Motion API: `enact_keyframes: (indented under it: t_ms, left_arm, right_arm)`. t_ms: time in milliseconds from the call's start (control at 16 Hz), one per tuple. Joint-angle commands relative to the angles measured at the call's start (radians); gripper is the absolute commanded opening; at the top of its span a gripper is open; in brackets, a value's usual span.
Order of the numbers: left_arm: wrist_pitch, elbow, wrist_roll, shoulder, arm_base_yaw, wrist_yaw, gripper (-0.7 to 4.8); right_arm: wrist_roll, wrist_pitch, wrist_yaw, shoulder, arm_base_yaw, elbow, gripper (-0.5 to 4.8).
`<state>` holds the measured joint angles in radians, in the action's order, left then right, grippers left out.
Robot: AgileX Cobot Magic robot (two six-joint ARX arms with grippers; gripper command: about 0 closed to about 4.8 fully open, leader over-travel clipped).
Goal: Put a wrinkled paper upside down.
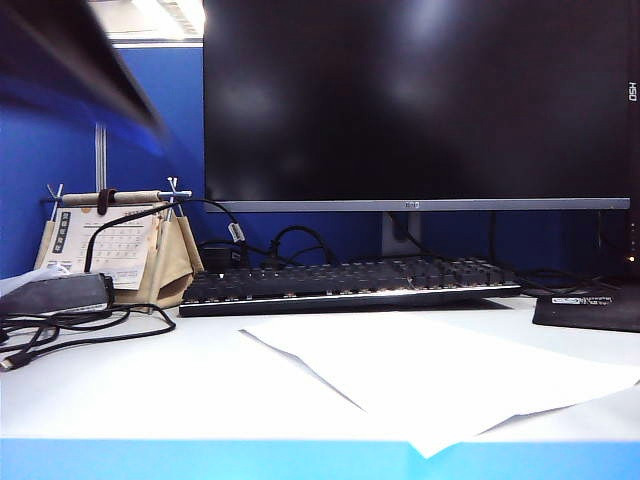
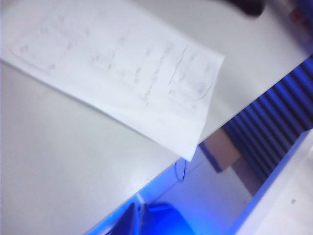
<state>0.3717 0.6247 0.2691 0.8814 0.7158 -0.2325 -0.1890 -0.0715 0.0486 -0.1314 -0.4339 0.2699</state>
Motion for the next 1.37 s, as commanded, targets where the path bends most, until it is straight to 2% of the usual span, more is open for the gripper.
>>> enact_keyframes:
  t_ms: [62, 125, 250, 375, 437, 499, 562, 687, 749, 811, 874, 936, 999, 1061, 1186, 1373]
  left_arm:
    - [-0.035, 0.078, -0.007, 0.116, 0.0, -0.04, 0.22]
    - [-0.065, 0.08, -0.007, 0.124, 0.0, -0.04, 0.22]
    - [-0.145, 0.08, -0.006, 0.123, 0.0, -0.041, 0.22]
    - [-0.165, 0.081, -0.007, 0.124, 0.0, -0.041, 0.22]
    - [-0.16, 0.081, -0.007, 0.124, 0.0, -0.042, 0.22]
    - [-0.15, 0.081, -0.008, 0.124, 0.0, -0.041, 0.22]
    - [-0.135, 0.08, -0.007, 0.124, 0.0, -0.041, 0.22]
    - [-0.125, 0.08, -0.003, 0.124, 0.0, -0.033, 0.22]
    - [-0.127, 0.08, 0.108, 0.156, -0.002, -0.039, 1.99]
    - [-0.195, 0.08, 0.278, 0.231, -0.009, -0.112, 4.79]
    - [-0.248, 0.08, 0.337, 0.276, -0.016, -0.171, 4.79]
    - [-0.451, 0.08, 0.547, 0.402, -0.108, -0.27, 4.79]
    - [-0.529, 0.08, 0.626, 0.44, -0.175, -0.269, 4.79]
    - [-0.536, 0.08, 0.681, 0.458, -0.218, -0.308, 4.79]
    - [-0.414, 0.08, 0.626, 0.53, -0.194, -0.331, 4.79]
    - [-0.41, 0.125, 0.616, 0.629, -0.174, -0.272, 4.79]
  right_arm:
    - [0.006, -0.146, -0.1, -0.156, 0.001, 0.123, 0.65]
    - [0.006, -0.203, -0.135, -0.232, 0.001, 0.177, 0.67]
    - [0.007, -0.331, -0.168, -0.436, 0.002, 0.325, 1.41]
    - [0.014, -0.429, -0.267, -0.596, 0.023, 0.425, 1.44]
    - [0.038, -0.482, -0.378, -0.677, 0.063, 0.471, 1.46]
    - [0.041, -0.507, -0.446, -0.724, 0.096, 0.496, 1.47]
    - [0.043, -0.529, -0.539, -0.785, 0.162, 0.527, 1.49]
    - [0.059, -0.529, -0.601, -0.801, 0.24, 0.534, 1.49]
    - [0.068, -0.523, -0.68, -0.785, 0.363, 0.534, 1.49]
    - [0.071, -0.507, -0.68, -0.785, 0.355, 0.534, 1.49]
    - [0.071, -0.5, -0.681, -0.785, 0.351, 0.534, 1.49]
    - [0.07, -0.499, -0.681, -0.785, 0.344, 0.534, 1.49]
    - [0.07, -0.5, -0.684, -0.785, 0.343, 0.534, 1.49]
    - [0.071, -0.499, -0.702, -0.785, 0.344, 0.534, 1.49]
    - [0.07, -0.477, -0.704, -0.785, 0.344, 0.534, 1.49]
    - [0.07, -0.443, -0.736, -0.785, 0.343, 0.534, 1.49]
